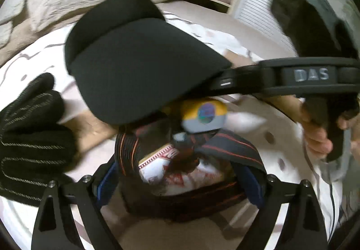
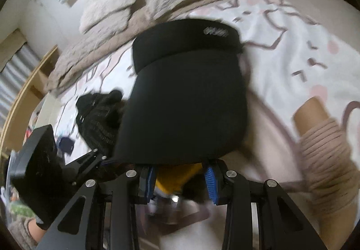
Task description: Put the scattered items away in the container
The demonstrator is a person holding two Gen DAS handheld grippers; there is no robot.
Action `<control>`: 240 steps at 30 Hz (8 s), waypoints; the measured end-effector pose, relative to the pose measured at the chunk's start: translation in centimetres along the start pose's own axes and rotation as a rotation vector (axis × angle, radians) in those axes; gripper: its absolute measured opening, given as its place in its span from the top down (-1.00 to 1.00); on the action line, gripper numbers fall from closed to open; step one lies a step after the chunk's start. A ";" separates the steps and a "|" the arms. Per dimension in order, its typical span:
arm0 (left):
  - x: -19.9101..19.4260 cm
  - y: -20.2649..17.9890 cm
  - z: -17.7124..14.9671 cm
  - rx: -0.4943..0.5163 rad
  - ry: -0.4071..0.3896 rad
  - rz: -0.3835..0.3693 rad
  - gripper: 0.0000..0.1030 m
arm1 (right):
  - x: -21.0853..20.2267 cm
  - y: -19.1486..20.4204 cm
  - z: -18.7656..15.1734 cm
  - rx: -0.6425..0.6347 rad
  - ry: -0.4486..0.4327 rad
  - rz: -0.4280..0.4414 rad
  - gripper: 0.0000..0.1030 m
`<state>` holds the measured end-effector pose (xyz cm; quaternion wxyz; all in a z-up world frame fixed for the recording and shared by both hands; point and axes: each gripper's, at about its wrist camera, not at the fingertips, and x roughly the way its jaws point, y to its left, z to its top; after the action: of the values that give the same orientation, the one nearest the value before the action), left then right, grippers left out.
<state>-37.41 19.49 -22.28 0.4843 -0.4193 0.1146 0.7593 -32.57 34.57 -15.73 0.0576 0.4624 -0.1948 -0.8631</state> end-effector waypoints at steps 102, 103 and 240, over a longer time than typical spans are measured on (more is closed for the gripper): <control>-17.5 -10.2 -23.1 -0.263 -0.020 0.296 -0.41 | -3.7 8.7 -17.6 -0.457 0.096 -0.311 -0.72; -17.7 -9.9 -23.1 -0.277 -0.025 0.297 -0.42 | -4.1 7.9 -17.5 -0.444 0.095 -0.331 -0.72; -17.3 -8.6 -24.1 -0.278 0.045 0.442 -0.16 | -6.6 8.5 -19.0 -0.523 0.054 -0.206 0.04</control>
<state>-14.49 -1.22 -22.38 0.2420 -0.4632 0.1087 0.8456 -13.93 23.22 -16.69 0.0920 0.4723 0.0841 -0.8726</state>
